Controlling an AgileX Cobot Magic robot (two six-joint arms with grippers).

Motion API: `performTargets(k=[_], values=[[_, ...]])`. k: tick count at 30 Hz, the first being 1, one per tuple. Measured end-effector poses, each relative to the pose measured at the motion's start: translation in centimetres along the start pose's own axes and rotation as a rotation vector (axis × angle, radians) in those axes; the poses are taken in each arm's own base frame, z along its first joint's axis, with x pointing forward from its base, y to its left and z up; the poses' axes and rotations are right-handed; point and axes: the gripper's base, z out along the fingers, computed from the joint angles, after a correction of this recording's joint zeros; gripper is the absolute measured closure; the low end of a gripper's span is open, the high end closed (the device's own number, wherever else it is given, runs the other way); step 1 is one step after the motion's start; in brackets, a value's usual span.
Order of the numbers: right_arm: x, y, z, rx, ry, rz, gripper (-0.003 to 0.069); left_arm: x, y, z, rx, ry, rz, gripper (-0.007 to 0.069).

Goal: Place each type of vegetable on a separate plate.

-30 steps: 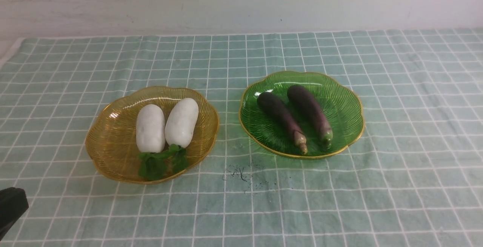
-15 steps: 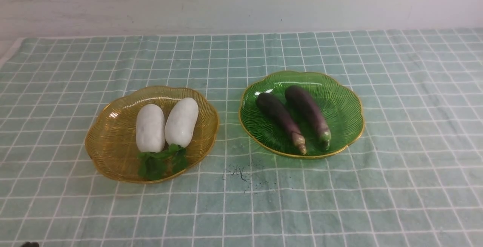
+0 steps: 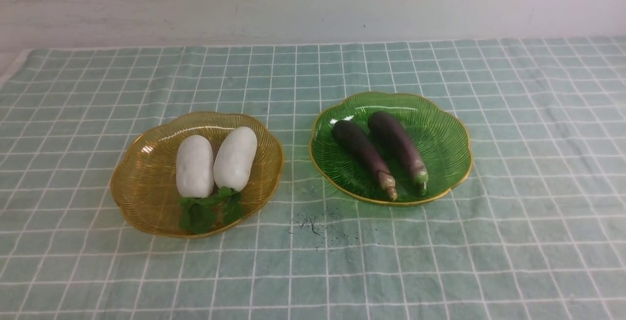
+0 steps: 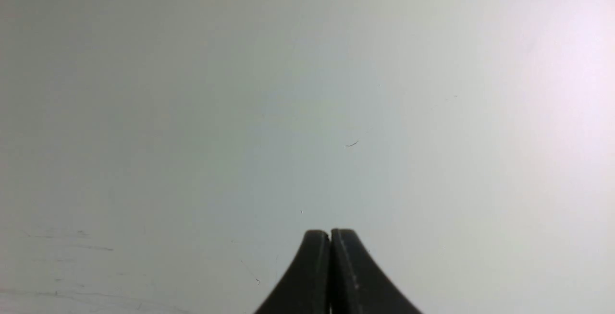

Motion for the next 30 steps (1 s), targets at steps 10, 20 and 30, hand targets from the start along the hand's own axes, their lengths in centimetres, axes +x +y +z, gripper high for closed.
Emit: performTargets(k=[10, 20, 30], values=[[0.0, 0.0, 0.0, 0.000, 0.001, -0.001, 0.0674, 0.0, 0.0, 0.0, 0.000, 0.000, 0.000, 0.0632], [2.6, 0.0, -0.3, 0.031, 0.208, -0.083, 0.0674, 0.0, 0.0, 0.0, 0.000, 0.000, 0.000, 0.0632], [11.5, -0.5, -3.4, 0.145, 0.696, -0.127, 0.0674, 0.0, 0.0, 0.0, 0.000, 0.000, 0.000, 0.0632]])
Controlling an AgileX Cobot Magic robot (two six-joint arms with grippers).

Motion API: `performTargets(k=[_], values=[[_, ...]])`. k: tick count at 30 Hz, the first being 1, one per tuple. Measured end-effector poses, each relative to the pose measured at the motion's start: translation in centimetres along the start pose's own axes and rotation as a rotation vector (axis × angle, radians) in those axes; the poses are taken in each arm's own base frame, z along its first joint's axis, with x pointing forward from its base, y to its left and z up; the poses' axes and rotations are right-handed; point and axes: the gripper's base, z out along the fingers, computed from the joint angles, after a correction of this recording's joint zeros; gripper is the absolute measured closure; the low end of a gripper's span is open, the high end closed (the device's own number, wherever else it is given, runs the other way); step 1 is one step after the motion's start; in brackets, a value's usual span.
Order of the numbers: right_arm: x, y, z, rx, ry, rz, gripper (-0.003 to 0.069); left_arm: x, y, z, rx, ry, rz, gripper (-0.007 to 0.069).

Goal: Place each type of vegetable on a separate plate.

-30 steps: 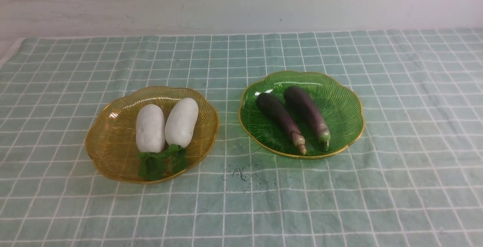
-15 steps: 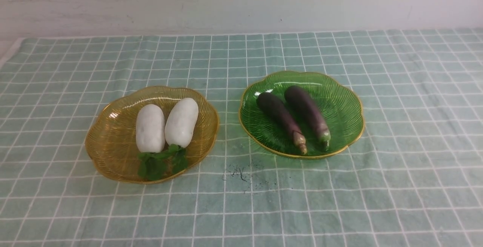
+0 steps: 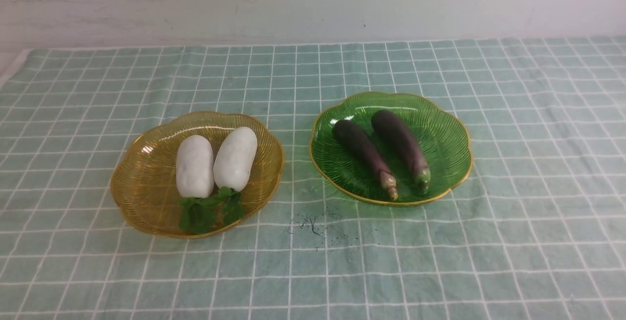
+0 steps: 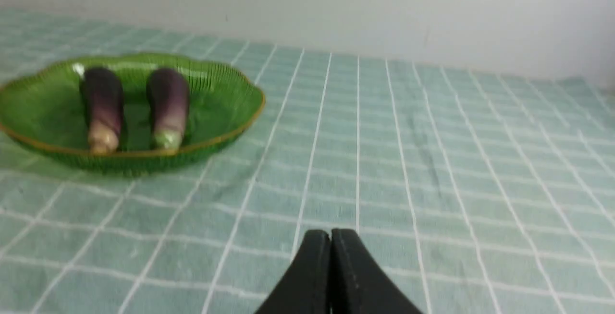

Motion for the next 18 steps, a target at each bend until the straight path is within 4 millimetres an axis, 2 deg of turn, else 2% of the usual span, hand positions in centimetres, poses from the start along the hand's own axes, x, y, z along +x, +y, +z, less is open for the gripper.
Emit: performTargets(k=[18], values=[[0.14, 0.00, -0.05, -0.001, 0.029, -0.002, 0.0674, 0.00, 0.00, 0.00, 0.000, 0.000, 0.000, 0.0632]])
